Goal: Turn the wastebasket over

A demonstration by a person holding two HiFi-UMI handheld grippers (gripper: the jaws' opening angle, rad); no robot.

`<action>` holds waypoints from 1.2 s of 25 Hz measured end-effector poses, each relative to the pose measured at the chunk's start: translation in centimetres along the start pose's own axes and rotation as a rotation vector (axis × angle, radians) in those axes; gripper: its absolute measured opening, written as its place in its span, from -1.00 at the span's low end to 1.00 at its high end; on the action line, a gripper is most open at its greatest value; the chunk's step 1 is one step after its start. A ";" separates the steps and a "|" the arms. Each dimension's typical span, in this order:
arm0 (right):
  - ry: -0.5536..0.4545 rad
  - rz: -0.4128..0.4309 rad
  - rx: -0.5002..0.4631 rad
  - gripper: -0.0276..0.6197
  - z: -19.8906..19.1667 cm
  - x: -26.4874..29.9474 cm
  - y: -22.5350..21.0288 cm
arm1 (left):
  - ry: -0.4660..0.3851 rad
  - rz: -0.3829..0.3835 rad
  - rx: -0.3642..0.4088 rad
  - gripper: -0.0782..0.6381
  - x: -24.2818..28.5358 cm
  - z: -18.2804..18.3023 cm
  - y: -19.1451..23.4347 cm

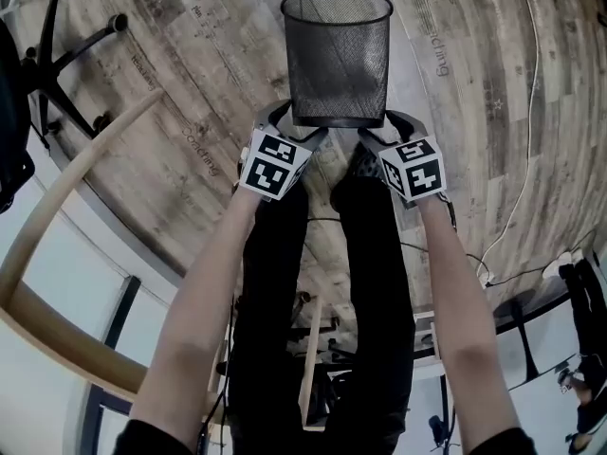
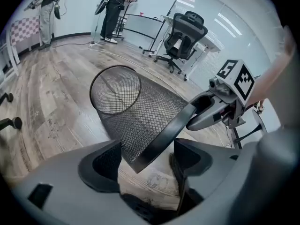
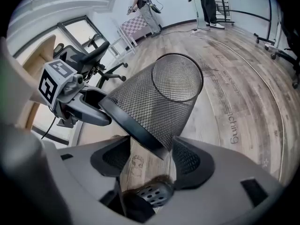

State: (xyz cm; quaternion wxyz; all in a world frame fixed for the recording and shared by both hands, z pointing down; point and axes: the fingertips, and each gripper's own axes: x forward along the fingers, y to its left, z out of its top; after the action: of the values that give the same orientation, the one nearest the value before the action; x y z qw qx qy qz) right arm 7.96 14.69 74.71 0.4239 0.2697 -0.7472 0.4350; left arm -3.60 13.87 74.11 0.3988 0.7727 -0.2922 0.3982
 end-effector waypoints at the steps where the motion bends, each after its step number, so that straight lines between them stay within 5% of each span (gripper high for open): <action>1: 0.002 -0.003 -0.003 -0.06 -0.3 0.2 -0.1 | 0.006 -0.002 0.004 0.22 0.2 -0.3 0.0; 19: 0.055 -0.041 -0.107 -0.04 -3.7 4.8 -0.4 | 0.070 0.007 0.094 0.22 3.5 -4.9 0.8; 30: 0.077 -0.062 -0.135 -0.04 -5.3 6.8 -0.7 | 0.087 0.000 0.075 0.22 5.2 -7.2 1.1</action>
State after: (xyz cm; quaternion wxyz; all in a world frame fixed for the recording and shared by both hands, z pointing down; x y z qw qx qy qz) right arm 7.23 18.77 82.25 0.4830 0.2467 -0.7492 0.3801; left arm -4.51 18.71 81.60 0.3819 0.7690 -0.2594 0.4422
